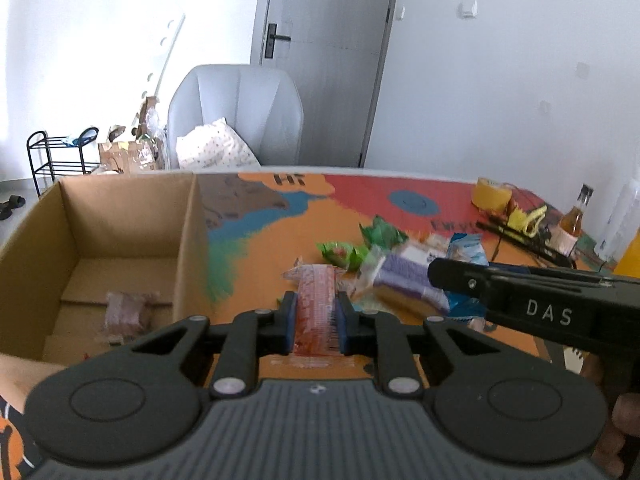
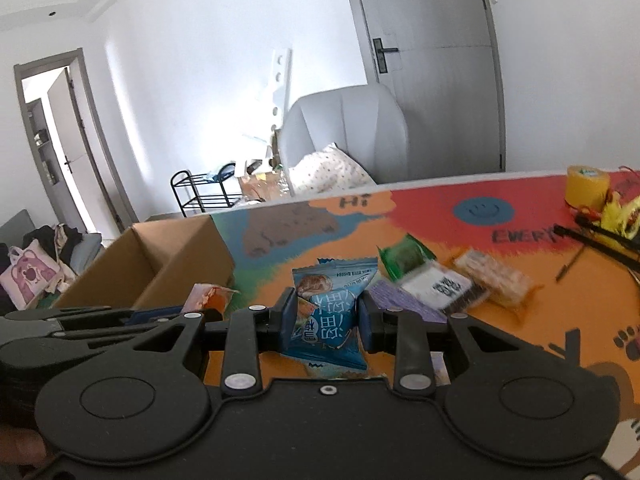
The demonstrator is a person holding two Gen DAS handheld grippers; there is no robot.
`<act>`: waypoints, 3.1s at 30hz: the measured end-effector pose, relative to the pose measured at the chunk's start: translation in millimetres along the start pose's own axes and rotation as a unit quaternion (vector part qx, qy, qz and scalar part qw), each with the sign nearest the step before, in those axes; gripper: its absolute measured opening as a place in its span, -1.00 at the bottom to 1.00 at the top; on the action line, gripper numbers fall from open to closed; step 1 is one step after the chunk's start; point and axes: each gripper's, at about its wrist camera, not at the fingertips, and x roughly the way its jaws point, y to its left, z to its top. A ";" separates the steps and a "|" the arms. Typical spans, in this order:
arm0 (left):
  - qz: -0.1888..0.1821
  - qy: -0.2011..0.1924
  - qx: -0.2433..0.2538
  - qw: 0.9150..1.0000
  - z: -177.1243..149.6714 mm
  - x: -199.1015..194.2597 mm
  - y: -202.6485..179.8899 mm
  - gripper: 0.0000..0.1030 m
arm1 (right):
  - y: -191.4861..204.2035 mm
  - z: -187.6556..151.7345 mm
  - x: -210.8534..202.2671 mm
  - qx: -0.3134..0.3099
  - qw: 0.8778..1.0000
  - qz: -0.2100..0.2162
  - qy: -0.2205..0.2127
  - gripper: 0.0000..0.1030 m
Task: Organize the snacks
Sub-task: 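Carry both snacks to the box and release them inside, then withdraw both open tools from the box toward the snack pile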
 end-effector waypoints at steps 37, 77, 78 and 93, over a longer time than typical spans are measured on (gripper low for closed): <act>0.100 -0.056 -0.066 0.991 52.1 -19.7 105.0 -0.64 | 85.6 44.6 65.4 -0.024 0.994 0.103 0.008 -0.41; 0.146 -0.037 -0.132 0.980 53.6 -19.1 121.0 0.73 | 59.7 45.1 60.9 0.039 0.994 0.104 0.006 0.90; 0.145 -0.035 -0.132 0.980 53.5 -19.6 119.6 0.73 | 56.2 44.1 58.0 0.041 0.994 0.103 0.008 0.93; 0.100 -0.049 -0.110 0.988 45.8 -29.4 66.0 1.00 | -4.6 30.5 13.6 0.079 0.997 0.021 -0.010 1.00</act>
